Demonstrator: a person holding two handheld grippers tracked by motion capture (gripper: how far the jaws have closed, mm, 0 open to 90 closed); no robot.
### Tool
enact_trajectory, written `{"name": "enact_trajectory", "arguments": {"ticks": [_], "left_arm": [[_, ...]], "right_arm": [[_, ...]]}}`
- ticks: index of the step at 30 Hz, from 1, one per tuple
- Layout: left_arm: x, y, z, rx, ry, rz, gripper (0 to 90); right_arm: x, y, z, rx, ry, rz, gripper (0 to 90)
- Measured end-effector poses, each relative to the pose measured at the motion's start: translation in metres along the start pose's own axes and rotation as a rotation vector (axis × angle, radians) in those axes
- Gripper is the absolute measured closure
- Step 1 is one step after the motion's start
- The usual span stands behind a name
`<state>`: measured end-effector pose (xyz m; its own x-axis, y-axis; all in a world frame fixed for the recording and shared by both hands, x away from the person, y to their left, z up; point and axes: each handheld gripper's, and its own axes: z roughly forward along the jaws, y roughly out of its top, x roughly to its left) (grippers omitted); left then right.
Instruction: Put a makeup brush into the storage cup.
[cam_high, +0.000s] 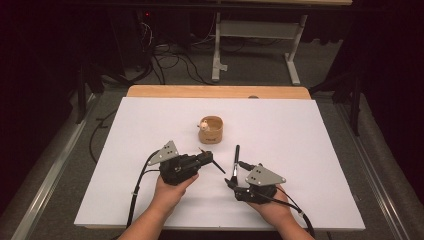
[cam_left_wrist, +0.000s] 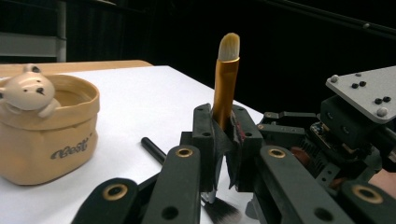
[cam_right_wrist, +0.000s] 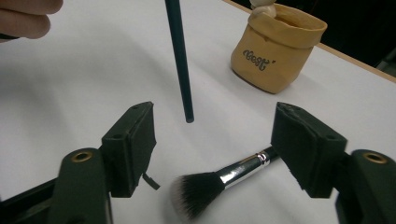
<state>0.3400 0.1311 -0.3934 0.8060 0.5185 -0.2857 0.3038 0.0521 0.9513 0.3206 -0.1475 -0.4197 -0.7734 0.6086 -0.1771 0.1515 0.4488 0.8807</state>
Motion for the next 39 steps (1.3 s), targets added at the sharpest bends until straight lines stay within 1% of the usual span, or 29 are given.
{"name": "enact_trajectory", "arguments": {"ticks": [2,4,5,6,8,10,11,17,18,20,21,26,28,30,34,36,39], "left_arm": [[0.001,0.001,-0.002,0.0,0.011,0.002,82.8],[0.002,0.002,-0.003,-0.002,0.024,0.004,82.7],[0.003,0.002,-0.004,-0.003,0.033,0.003,82.7],[0.004,0.002,-0.005,-0.002,0.047,0.005,82.7],[0.005,0.003,-0.006,-0.003,0.065,0.005,82.7],[0.006,0.004,-0.008,-0.002,0.08,0.008,82.7],[0.007,0.004,-0.008,-0.007,0.087,0.009,82.7],[0.009,0.005,-0.011,0.002,0.126,0.025,82.7],[0.009,0.005,-0.011,0.002,0.132,0.027,82.7],[0.01,0.006,-0.013,0.003,0.147,0.036,82.7],[0.011,0.006,-0.013,0.003,0.154,0.038,82.7],[0.012,0.007,-0.017,-0.004,0.187,0.045,82.7],[0.013,0.008,-0.018,-0.003,0.205,0.054,82.7],[0.013,0.008,-0.019,-0.001,0.223,0.066,82.7],[0.012,0.009,-0.019,0.015,0.273,0.108,82.7],[0.012,0.01,-0.02,0.017,0.287,0.115,82.7],[0.014,0.011,-0.022,0.018,0.309,0.118,82.7]], "right_arm": [[-0.003,0.0,0.0,0.0,-0.004,0.011,24.7],[-0.005,-0.001,0.0,0.004,-0.017,0.023,21.4],[-0.006,-0.001,-0.001,0.007,-0.028,0.022,19.2],[-0.007,-0.001,-0.001,0.01,-0.033,0.031,17.0],[-0.009,-0.002,-0.001,0.015,-0.038,0.048,15.4],[-0.01,-0.002,0.0,0.015,-0.039,0.053,12.9],[-0.011,-0.002,-0.001,0.022,-0.043,0.055,11.2],[-0.015,-0.003,-0.002,0.022,-0.064,0.079,1.4],[-0.016,-0.003,-0.002,0.021,-0.061,0.086,1.2],[-0.018,-0.004,-0.003,0.017,-0.064,0.083,1.1],[-0.019,-0.004,-0.004,0.019,-0.064,0.091,1.1],[-0.024,-0.005,-0.008,-0.002,-0.071,0.102,1.1],[-0.025,-0.006,-0.01,-0.005,-0.08,0.105,1.1],[-0.028,-0.007,-0.012,-0.008,-0.085,0.112,1.1],[-0.032,-0.008,-0.016,-0.009,-0.1,0.115,1.1],[-0.034,-0.009,-0.017,-0.013,-0.104,0.112,1.1],[-0.036,-0.009,-0.018,-0.015,-0.112,0.123,1.1]]}}
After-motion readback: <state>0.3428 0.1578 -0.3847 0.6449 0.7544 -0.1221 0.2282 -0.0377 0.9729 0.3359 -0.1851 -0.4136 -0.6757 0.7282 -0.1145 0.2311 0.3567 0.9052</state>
